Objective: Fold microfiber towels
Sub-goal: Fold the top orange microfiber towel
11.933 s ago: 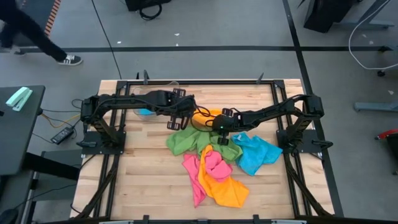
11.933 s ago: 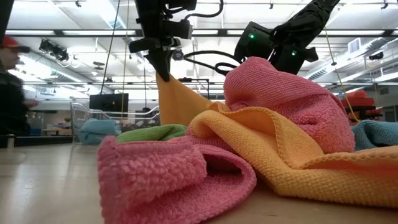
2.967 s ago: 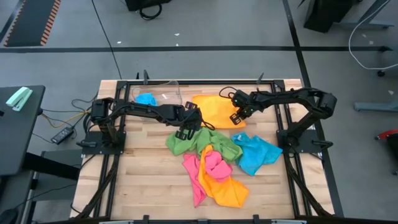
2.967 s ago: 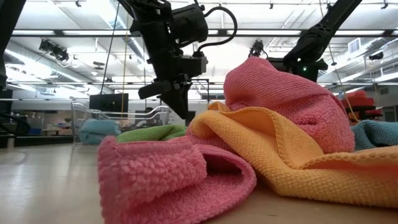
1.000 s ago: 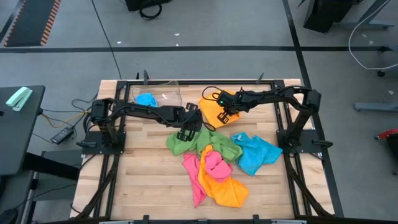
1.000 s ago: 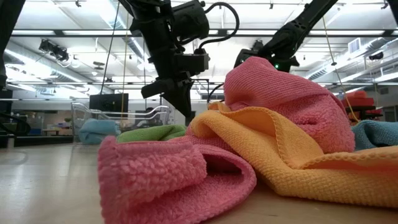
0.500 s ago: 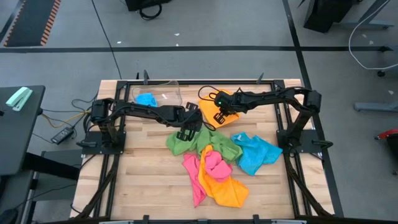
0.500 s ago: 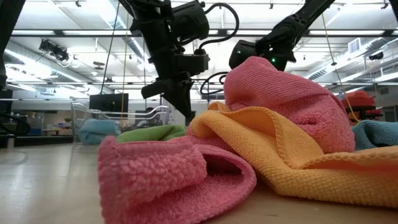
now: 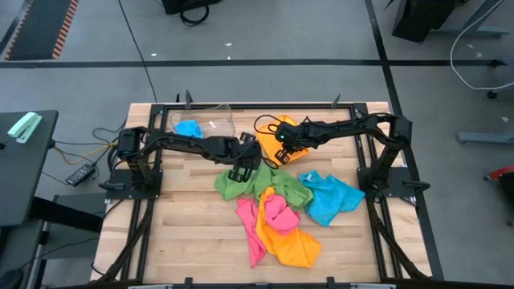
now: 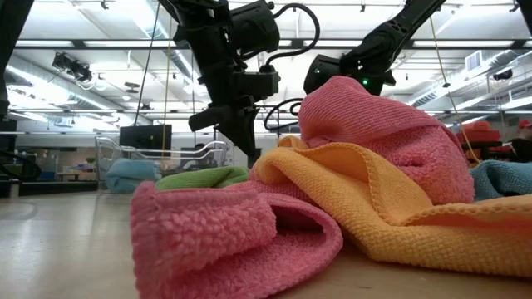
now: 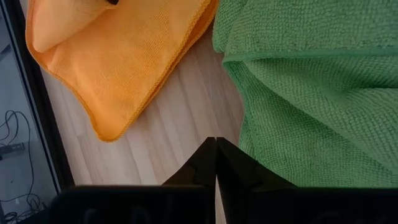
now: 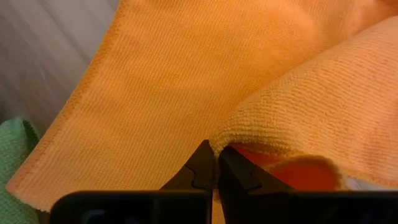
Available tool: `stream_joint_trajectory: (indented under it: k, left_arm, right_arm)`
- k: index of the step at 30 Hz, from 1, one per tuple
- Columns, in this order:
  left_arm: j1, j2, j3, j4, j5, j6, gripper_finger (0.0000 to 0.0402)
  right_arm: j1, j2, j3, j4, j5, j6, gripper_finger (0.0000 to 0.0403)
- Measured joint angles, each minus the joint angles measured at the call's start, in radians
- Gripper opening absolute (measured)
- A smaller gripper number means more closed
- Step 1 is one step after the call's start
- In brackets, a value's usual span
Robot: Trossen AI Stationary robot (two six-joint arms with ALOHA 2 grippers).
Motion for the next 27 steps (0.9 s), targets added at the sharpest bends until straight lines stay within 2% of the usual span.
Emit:
stream_joint_trajectory:
  k: [6,11,19,27]
  left_arm:
    - [0.000,0.000,0.000,-0.003,0.000,0.000,0.0024]
    - [0.000,0.000,0.000,-0.004,0.000,-0.001,0.0026]
    - [0.000,0.000,0.000,-0.012,0.000,-0.001,0.0015]
    - [0.000,0.000,0.000,-0.012,0.000,-0.001,0.0027]
  right_arm:
    - [0.000,0.000,0.000,0.001,-0.018,-0.015,0.0037]
    - [-0.001,-0.001,0.000,-0.001,-0.049,-0.018,0.0094]
    - [-0.017,-0.092,0.056,-0.072,-0.050,-0.075,0.0174]
    - [-0.052,-0.176,0.061,-0.113,-0.060,-0.165,0.0191]
